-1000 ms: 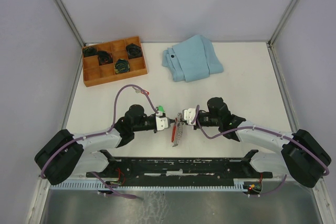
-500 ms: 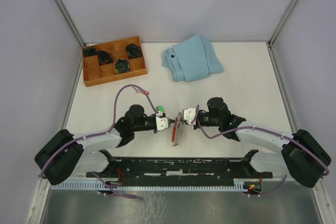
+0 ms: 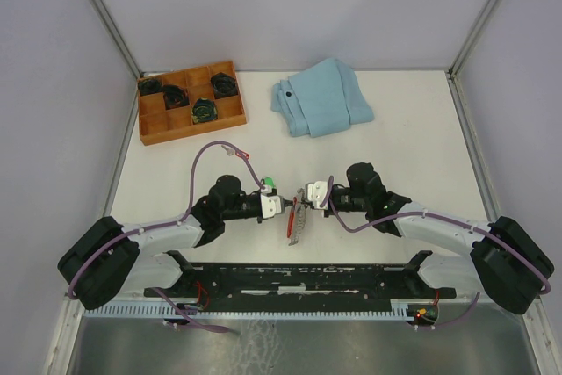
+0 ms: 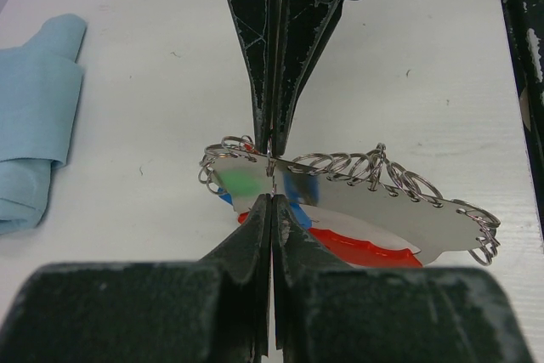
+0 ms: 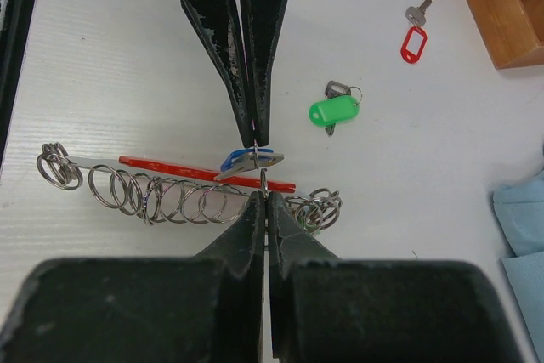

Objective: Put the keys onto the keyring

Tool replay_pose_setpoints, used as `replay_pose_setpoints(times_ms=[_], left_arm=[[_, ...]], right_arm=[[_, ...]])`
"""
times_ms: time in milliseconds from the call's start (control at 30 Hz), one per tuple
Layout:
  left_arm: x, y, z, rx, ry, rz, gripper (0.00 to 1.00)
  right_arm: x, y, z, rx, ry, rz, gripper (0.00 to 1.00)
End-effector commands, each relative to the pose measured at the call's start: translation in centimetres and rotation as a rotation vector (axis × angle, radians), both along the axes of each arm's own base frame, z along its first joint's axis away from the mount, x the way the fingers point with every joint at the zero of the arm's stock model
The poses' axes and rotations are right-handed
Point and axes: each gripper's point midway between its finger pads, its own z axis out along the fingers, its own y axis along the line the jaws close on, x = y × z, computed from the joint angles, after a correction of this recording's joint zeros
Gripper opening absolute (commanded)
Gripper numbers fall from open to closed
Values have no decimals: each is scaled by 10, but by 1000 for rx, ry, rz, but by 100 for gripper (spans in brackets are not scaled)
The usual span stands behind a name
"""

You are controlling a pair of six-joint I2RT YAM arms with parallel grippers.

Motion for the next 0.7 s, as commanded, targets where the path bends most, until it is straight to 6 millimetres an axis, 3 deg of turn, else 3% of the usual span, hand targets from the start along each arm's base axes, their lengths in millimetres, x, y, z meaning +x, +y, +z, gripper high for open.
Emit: replay_pose_setpoints(times_ms=[0, 667], left_arm=[[8, -9, 30, -79, -35, 13, 3], [13, -8, 31, -89, -27, 43, 3]], right_arm=[[4, 13, 27, 75, -70, 36, 1], [1, 14, 28, 81, -65, 52, 1]])
